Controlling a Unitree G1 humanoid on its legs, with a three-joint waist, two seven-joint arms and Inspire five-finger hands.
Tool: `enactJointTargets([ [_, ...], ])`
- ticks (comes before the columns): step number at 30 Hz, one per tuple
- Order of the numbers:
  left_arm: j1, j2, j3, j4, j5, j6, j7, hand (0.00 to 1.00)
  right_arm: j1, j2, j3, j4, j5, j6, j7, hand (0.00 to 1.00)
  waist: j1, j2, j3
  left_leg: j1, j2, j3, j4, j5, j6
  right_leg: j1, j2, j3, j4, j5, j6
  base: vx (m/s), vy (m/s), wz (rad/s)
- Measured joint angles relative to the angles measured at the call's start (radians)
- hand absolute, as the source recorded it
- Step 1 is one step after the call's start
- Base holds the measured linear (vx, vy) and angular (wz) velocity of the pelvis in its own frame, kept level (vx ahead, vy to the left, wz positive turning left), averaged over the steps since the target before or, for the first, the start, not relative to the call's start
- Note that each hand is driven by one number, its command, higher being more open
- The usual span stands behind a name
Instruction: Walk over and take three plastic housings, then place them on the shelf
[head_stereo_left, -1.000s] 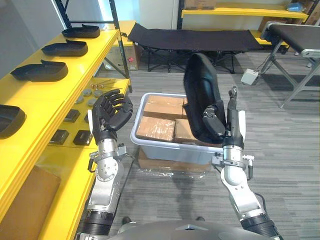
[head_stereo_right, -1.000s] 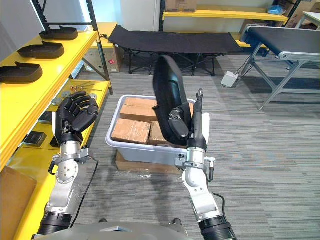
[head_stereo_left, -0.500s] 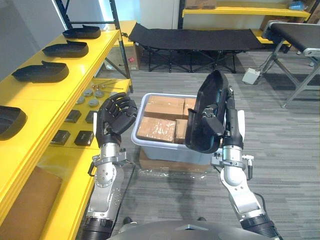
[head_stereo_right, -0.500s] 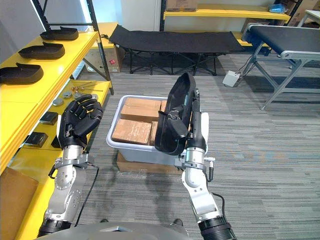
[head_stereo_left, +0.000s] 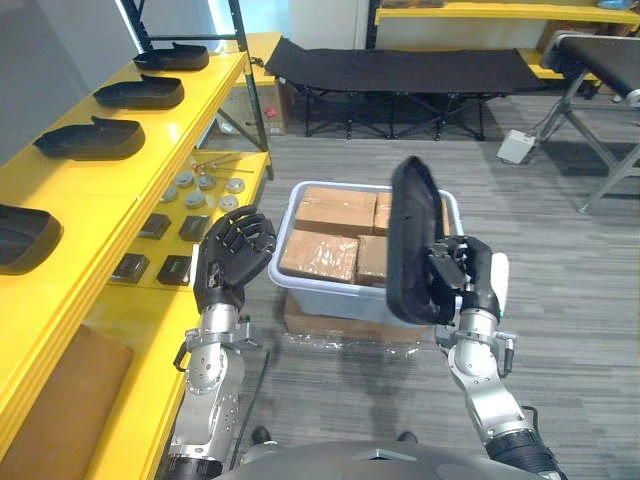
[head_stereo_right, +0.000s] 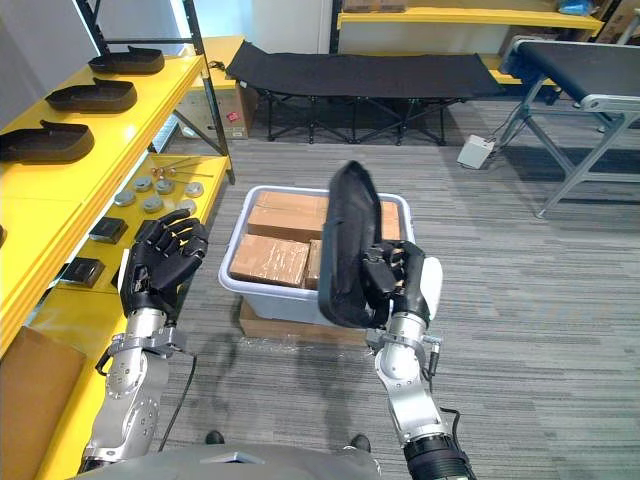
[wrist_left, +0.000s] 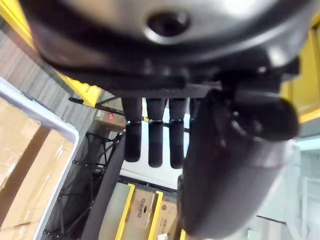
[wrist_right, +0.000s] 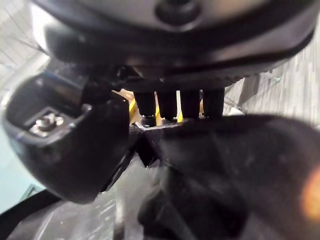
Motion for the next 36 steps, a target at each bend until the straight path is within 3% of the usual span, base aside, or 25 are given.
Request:
enactJointTargets([
  [9, 0.041, -0.005, -0.035, 0.000, -0.044, 0.008, -0.083, 0.00, -0.072, 0.028, -0.011, 0.070, -0.002, -0.002, -0.065, 0.00, 0.027, 0.008, 0.022, -0.039, -0.004, -0.024, 0.000, 0.003, 0.008, -0.024, -0.004, -0.019, 0.000, 0.000, -0.001, -0.01, 0.008, 0.06],
  [14, 0.040, 0.030, -0.109, 0.001, -0.062, 0.103, -0.199, 0.00, -0.156, 0.020, 0.036, 0.083, -0.040, -0.002, -0.049, 0.00, 0.031, 0.009, 0.033, -0.059, -0.006, -0.028, 0.000, 0.009, 0.005, -0.042, -0.004, -0.018, 0.000, 0.003, 0.001, 0.01, 0.000, 0.00],
  [15, 0.031, 0.046, -0.133, 0.001, -0.061, 0.131, -0.222, 1.00, -0.183, 0.008, 0.055, 0.083, -0.067, -0.002, -0.032, 0.00, 0.029, 0.006, 0.045, -0.059, -0.007, -0.029, 0.000, 0.009, 0.004, -0.042, -0.004, -0.016, 0.000, 0.003, 0.002, 0.00, 0.000, 0.00],
  [20, -0.099, 0.111, -0.200, 0.019, -0.094, 0.266, -0.313, 1.00, -0.329, -0.116, 0.160, 0.083, -0.190, -0.009, 0.070, 0.00, 0.029, 0.002, 0.110, -0.070, -0.009, -0.033, 0.012, 0.008, 0.005, -0.047, -0.007, -0.009, 0.008, 0.005, 0.004, 0.00, 0.000, 0.00],
  [23, -0.166, 0.146, -0.199, 0.039, -0.204, 0.324, -0.334, 1.00, -0.422, -0.185, 0.180, 0.085, -0.245, -0.024, 0.123, 0.00, 0.031, 0.006, 0.144, -0.102, -0.009, -0.036, 0.029, 0.004, 0.010, -0.081, -0.012, -0.001, 0.028, 0.003, 0.001, 0.00, 0.002, -0.01],
  [29, -0.263, 0.169, -0.234, 0.112, -0.442, 0.381, -0.339, 1.00, -0.468, -0.214, 0.205, 0.091, -0.250, -0.062, 0.169, 0.00, 0.030, 0.000, 0.206, -0.122, -0.009, -0.056, 0.069, -0.018, 0.015, -0.095, -0.023, 0.006, 0.050, 0.002, 0.000, 0.00, 0.000, 0.00],
  [36, -0.328, 0.168, -0.233, 0.172, -0.699, 0.396, -0.364, 1.00, -0.474, -0.213, 0.222, 0.107, -0.286, -0.081, 0.189, 0.00, 0.029, -0.023, 0.239, -0.140, -0.009, -0.066, 0.099, -0.030, 0.016, -0.101, -0.028, 0.007, 0.060, -0.001, -0.003, -0.01, 0.001, 0.01],
])
